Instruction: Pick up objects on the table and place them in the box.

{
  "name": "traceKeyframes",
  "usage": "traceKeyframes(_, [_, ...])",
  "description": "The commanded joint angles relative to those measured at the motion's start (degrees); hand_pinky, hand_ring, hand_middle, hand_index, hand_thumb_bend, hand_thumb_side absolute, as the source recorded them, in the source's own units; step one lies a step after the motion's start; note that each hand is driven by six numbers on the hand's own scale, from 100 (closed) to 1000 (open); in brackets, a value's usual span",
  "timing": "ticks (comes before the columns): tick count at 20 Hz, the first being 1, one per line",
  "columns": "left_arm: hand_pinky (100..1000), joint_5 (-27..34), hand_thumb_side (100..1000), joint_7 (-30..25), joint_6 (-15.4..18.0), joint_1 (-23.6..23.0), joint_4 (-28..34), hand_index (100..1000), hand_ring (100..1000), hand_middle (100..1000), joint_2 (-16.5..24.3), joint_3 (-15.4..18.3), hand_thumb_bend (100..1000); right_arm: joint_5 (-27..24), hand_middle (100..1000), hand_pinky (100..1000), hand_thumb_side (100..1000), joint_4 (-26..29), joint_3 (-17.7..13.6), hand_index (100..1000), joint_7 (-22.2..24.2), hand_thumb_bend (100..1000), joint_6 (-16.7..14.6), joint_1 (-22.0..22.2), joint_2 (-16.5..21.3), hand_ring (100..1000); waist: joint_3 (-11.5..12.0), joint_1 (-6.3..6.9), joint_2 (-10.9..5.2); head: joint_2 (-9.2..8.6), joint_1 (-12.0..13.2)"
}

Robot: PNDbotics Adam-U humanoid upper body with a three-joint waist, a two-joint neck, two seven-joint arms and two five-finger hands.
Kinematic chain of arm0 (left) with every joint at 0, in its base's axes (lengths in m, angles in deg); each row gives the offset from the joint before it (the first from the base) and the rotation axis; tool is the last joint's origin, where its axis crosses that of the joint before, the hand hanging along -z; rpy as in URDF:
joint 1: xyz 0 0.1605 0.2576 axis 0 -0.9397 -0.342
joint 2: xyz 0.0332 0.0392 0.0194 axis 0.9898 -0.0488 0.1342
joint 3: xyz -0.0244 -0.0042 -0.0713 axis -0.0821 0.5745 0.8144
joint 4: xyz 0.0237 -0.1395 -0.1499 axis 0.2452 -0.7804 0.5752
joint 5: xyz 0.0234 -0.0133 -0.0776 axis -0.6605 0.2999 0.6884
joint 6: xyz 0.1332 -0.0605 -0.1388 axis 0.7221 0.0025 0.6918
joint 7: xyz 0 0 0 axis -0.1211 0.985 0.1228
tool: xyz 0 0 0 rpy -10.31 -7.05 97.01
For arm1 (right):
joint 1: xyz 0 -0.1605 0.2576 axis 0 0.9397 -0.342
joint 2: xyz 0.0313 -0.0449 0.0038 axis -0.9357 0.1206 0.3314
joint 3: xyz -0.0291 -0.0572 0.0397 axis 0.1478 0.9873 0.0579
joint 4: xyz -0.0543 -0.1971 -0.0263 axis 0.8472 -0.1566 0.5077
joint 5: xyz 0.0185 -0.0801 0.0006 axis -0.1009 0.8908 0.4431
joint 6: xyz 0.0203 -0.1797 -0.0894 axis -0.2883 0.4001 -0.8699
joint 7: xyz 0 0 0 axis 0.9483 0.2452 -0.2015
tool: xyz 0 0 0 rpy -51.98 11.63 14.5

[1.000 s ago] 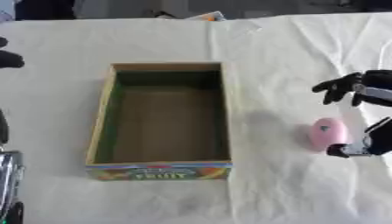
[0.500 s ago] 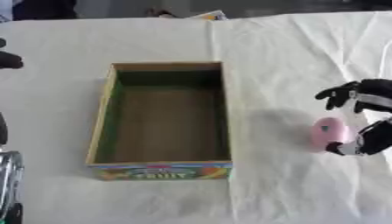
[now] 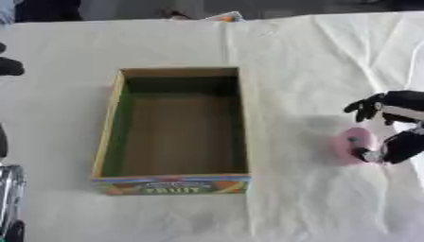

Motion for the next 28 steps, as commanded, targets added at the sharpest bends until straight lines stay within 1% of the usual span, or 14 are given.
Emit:
traceKeyframes(1, [532, -0.03, 823, -0.14, 0.02, 0.18, 1.21, 669, 506, 553, 0.6, -0.16, 100, 0.96, 754, 670, 346, -0.79, -0.32, 951, 0.05, 328, -0.73, -0.79, 1.03, 834, 0.03, -0.09, -0.77, -0.38, -0.12])
traceKeyframes(4, [532, -0.03, 823, -0.13, -0.01, 0.21, 1.21, 669, 506, 552, 0.63, -0.14, 100, 1.3, 747, 669, 350, -1.27, 0.06, 940, 0.59, 316, -1.27, -0.52, 1.23, 834, 0.07, -0.15, -0.79, -0.26, -0.11])
traceKeyframes(5, [532, -0.04, 823, -0.13, -0.03, 0.22, 1.21, 669, 506, 552, 0.63, -0.15, 100, 1.43, 729, 666, 355, -1.39, 0.03, 920, 0.63, 312, -1.35, -0.49, 1.27, 828, 0.05, -0.18, -0.81, -0.26, -0.09])
traceKeyframes(8, [532, -0.09, 822, -0.18, -0.15, 0.23, 1.2, 668, 506, 553, 0.66, -0.17, 100, 1.87, 630, 656, 356, -1.6, -0.08, 845, 0.1, 326, -1.44, -0.38, 1.44, 810, 0.01, -0.25, -0.85, -0.33, -0.02])
traceKeyframes(12, [532, -0.17, 821, -0.2, -0.24, 0.3, 1.21, 666, 507, 553, 0.68, -0.16, 100, 1.69, 538, 648, 352, -0.55, -0.28, 746, -1.71, 334, -1.36, -0.12, 1.57, 792, 0.01, -0.26, -0.85, -0.31, 0.11])
traceKeyframes(13, [531, -0.18, 820, -0.22, -0.24, 0.32, 1.21, 666, 507, 553, 0.68, -0.18, 100, 1.61, 511, 646, 349, -0.28, -0.2, 718, -2.03, 309, -1.33, -0.04, 1.62, 789, 0.02, -0.27, -0.84, -0.3, 0.12])
traceKeyframes(14, [531, -0.18, 820, -0.26, -0.24, 0.33, 1.21, 666, 507, 553, 0.67, -0.19, 100, 1.54, 508, 645, 348, -0.08, -0.08, 716, -2.21, 305, -1.31, 0.02, 1.66, 788, 0.04, -0.26, -0.84, -0.28, 0.11])
traceKeyframes(15, [531, -0.19, 818, -0.29, -0.24, 0.34, 1.21, 666, 507, 553, 0.66, -0.2, 100, 1.48, 485, 640, 347, 0.05, 0.05, 693, -2.29, 275, -1.28, 0.04, 1.68, 782, 0.06, -0.26, -0.82, -0.28, 0.09])
traceKeyframes(16, [531, -0.21, 817, -0.32, -0.23, 0.35, 1.21, 666, 507, 553, 0.66, -0.2, 100, 1.45, 482, 638, 347, 0.1, 0.15, 691, -2.32, 263, -1.25, 0.04, 1.68, 780, 0.08, -0.25, -0.81, -0.26, 0.07])
traceKeyframes(18, [531, -0.24, 816, -0.36, -0.21, 0.39, 1.21, 665, 507, 553, 0.65, -0.21, 100, 1.37, 475, 633, 346, 0.07, 0.3, 683, -2.27, 210, -1.25, 0.07, 1.62, 776, 0.16, -0.21, -0.76, -0.22, 0.04])
traceKeyframes(19, [531, -0.25, 817, -0.38, -0.21, 0.39, 1.21, 665, 508, 553, 0.64, -0.2, 100, 1.31, 473, 629, 348, 0.04, 0.39, 682, -2.16, 171, -1.27, 0.12, 1.58, 773, 0.2, -0.2, -0.73, -0.19, 0.03])
traceKeyframes(20, [531, -0.26, 817, -0.39, -0.22, 0.39, 1.21, 665, 508, 553, 0.63, -0.2, 100, 1.23, 471, 627, 350, -0.01, 0.48, 680, -1.99, 153, -1.29, 0.17, 1.52, 770, 0.23, -0.19, -0.7, -0.14, 0.02])
traceKeyframes(21, [531, -0.26, 816, -0.39, -0.23, 0.38, 1.21, 664, 508, 553, 0.62, -0.19, 100, 1.14, 469, 622, 351, -0.08, 0.54, 678, -1.83, 107, -1.28, 0.22, 1.46, 765, 0.24, -0.18, -0.68, -0.11, 0.02])
traceKeyframes(28, [531, -0.43, 811, -0.43, -0.37, 0.36, 1.21, 664, 508, 554, 0.59, -0.15, 100, -1.16, 477, 604, 392, 0.71, 0.05, 637, -1.88, 100, -0.55, 0.47, 1.29, 744, 0.1, -0.19, -0.61, -0.03, 0.19])
